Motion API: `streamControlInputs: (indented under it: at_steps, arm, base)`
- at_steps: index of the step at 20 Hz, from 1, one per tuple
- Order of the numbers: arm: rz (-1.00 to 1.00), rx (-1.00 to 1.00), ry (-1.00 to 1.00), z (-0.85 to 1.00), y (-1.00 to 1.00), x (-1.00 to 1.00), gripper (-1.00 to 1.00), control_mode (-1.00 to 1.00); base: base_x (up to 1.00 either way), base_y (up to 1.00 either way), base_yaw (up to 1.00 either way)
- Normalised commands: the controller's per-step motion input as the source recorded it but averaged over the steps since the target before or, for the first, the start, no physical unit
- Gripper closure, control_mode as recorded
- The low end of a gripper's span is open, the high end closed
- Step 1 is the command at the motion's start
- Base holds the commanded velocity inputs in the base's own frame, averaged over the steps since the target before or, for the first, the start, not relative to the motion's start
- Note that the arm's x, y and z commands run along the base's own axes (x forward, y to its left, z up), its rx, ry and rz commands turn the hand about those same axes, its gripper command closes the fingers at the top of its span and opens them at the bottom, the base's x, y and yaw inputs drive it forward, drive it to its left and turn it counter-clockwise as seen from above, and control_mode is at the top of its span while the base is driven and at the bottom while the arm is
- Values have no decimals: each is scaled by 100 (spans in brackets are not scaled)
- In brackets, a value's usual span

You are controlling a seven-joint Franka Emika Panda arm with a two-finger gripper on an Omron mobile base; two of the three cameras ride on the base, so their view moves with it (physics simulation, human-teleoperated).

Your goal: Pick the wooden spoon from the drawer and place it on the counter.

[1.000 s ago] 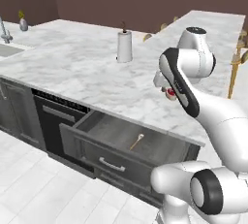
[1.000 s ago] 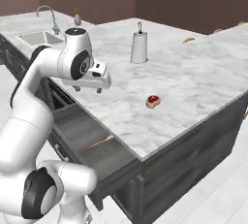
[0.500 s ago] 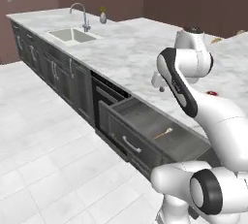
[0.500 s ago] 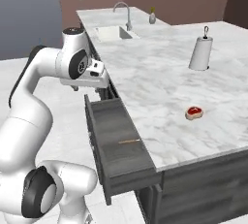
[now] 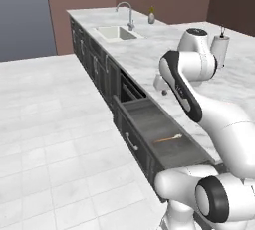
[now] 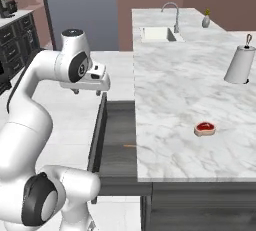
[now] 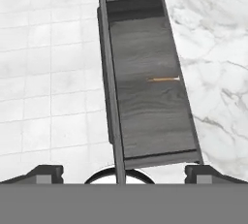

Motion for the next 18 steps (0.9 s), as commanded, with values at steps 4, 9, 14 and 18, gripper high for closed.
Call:
streamControlInputs:
  at_steps: [4, 9, 14, 18]
  arm:
    - [0, 0, 0, 0, 0, 0, -100, 100]
    - [32, 4, 19, -34, -16, 0, -100, -100]
    - [14, 1, 20, -54, 22, 30, -100, -100]
    - [4, 0, 15, -64, 40, 34, -100, -100]
  base:
    - [0, -74, 39]
    - [0, 0, 0]
    - [0, 0, 0]
    - [0, 0, 0]
